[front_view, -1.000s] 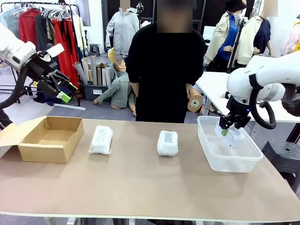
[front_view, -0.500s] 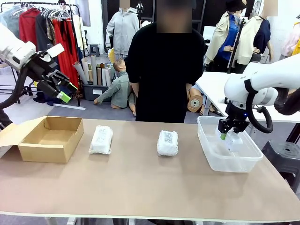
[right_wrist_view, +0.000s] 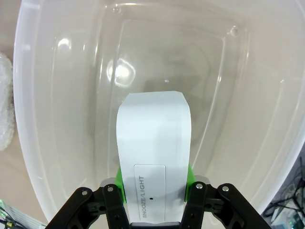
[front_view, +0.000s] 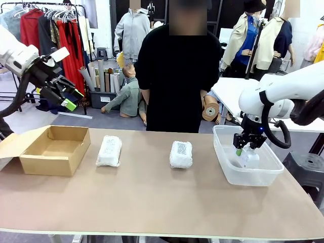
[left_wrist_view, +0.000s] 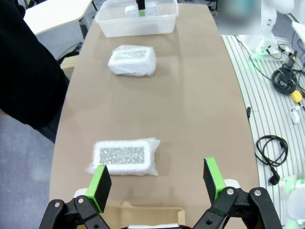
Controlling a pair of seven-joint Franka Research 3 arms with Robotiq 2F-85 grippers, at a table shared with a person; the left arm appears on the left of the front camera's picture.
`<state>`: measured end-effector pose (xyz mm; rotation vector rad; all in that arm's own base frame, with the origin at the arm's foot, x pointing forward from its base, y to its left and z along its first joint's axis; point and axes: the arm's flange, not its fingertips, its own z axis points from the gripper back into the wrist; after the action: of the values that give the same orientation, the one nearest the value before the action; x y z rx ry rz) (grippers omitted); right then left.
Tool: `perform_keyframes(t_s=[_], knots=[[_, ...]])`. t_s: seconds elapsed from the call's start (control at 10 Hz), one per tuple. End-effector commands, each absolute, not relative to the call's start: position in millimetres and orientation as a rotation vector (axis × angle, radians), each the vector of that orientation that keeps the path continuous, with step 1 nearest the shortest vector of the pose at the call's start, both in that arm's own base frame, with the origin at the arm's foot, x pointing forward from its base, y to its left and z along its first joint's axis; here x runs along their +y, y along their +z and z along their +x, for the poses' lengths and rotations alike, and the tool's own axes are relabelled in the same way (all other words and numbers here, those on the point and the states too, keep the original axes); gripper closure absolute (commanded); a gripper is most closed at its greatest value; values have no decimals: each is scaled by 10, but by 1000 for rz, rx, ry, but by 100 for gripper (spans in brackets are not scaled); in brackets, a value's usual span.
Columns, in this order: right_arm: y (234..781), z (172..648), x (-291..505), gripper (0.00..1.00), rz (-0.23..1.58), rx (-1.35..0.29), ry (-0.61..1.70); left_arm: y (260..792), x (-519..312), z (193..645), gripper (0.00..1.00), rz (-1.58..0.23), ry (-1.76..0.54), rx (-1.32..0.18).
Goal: Separate and place wrapped and unwrapped clocks.
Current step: If the picked Digital clock is wrapped, place it in the Package Box ; if not, place it in the Organizing box.
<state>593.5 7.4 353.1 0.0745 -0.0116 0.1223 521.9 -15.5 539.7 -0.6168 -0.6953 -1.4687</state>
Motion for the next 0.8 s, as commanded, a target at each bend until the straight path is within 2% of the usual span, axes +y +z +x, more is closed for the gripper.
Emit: perform_keyframes(t_s=[0.0,0.7], knots=[[3517,5926,132,100,41,8,103,5409,-154,5221,0,-615,-1467,-701],[3340,5875,213,100,30,55,122,5409,-154,5221,0,-615,-1467,-701]])
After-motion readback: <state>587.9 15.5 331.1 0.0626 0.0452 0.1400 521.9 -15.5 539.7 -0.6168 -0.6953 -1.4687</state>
